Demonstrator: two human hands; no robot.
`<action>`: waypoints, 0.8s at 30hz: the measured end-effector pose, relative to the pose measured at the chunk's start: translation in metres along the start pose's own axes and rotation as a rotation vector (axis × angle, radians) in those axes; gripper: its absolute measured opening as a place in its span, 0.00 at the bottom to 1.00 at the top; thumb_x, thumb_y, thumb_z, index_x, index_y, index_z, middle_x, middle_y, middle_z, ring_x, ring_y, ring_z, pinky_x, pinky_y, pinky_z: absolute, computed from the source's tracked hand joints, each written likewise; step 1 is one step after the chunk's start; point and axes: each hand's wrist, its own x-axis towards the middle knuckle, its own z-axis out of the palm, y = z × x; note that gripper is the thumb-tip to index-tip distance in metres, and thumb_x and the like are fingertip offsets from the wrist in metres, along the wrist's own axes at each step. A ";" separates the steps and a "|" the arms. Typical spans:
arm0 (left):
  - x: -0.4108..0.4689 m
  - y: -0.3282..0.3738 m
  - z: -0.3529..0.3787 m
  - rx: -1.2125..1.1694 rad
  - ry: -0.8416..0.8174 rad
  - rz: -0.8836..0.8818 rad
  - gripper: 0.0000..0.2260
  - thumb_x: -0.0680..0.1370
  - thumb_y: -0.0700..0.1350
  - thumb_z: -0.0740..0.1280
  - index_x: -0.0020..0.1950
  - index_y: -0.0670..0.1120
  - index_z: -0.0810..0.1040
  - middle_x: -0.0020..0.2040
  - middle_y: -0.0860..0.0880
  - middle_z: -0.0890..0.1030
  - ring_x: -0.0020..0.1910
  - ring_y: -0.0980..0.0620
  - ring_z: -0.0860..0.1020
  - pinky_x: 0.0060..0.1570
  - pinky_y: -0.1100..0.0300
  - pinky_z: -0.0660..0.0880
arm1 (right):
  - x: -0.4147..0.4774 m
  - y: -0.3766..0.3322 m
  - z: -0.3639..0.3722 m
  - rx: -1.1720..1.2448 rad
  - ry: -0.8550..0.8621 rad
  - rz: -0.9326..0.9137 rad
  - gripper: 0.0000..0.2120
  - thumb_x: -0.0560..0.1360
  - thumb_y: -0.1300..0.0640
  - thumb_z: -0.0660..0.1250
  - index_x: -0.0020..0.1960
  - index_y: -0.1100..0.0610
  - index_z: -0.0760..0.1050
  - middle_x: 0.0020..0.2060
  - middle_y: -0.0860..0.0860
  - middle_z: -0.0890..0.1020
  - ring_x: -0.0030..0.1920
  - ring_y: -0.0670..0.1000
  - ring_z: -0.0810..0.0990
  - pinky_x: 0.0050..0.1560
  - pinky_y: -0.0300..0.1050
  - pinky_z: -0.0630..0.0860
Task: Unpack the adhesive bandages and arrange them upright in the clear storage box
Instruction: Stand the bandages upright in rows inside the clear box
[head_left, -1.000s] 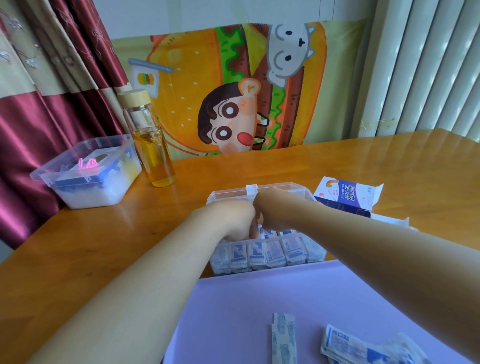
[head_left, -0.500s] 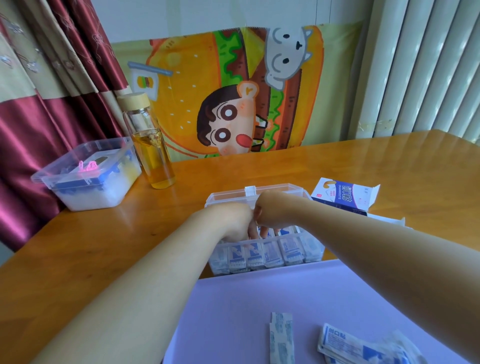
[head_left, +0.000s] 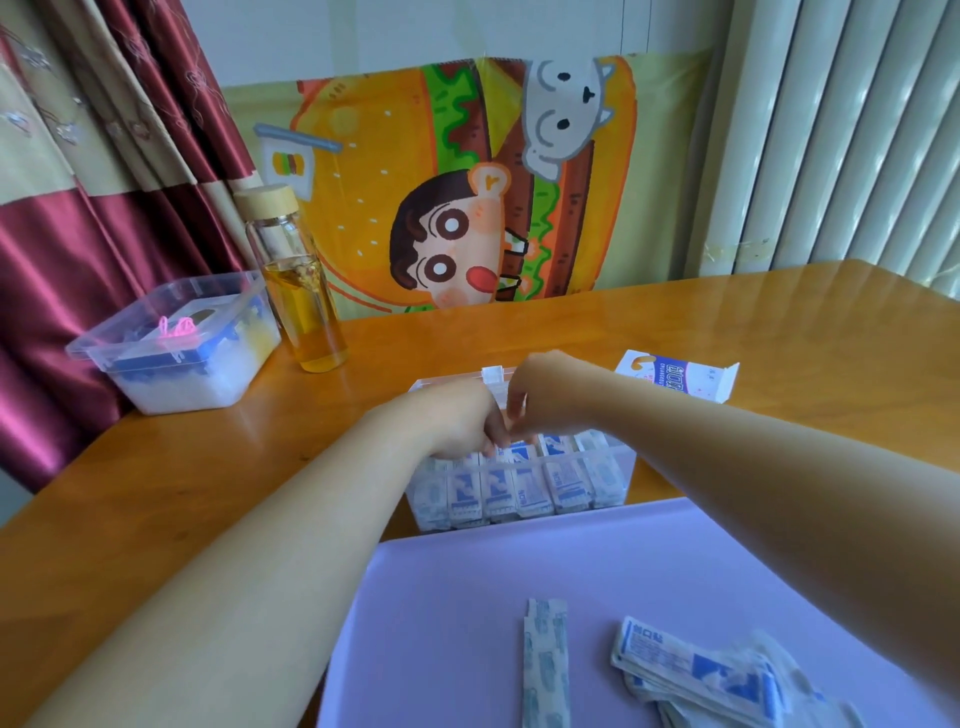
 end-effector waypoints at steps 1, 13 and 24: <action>-0.007 0.002 -0.003 -0.001 0.061 0.007 0.11 0.79 0.43 0.64 0.58 0.50 0.81 0.54 0.54 0.82 0.50 0.56 0.75 0.48 0.63 0.69 | -0.006 0.000 -0.005 0.049 0.057 0.003 0.10 0.75 0.53 0.66 0.50 0.55 0.83 0.45 0.49 0.84 0.40 0.46 0.77 0.38 0.36 0.73; -0.120 0.046 0.034 -0.207 0.510 0.228 0.08 0.78 0.43 0.64 0.53 0.51 0.81 0.42 0.64 0.76 0.37 0.64 0.73 0.36 0.77 0.64 | -0.150 0.010 0.014 -0.063 -0.294 0.034 0.24 0.68 0.40 0.70 0.53 0.59 0.81 0.48 0.53 0.84 0.49 0.52 0.82 0.45 0.41 0.74; -0.145 0.077 0.069 -0.210 0.342 0.191 0.09 0.79 0.46 0.63 0.56 0.53 0.79 0.35 0.64 0.71 0.31 0.67 0.71 0.30 0.76 0.64 | -0.168 0.016 0.046 -0.044 -0.399 0.139 0.27 0.68 0.37 0.70 0.56 0.57 0.79 0.52 0.53 0.82 0.46 0.50 0.77 0.36 0.38 0.67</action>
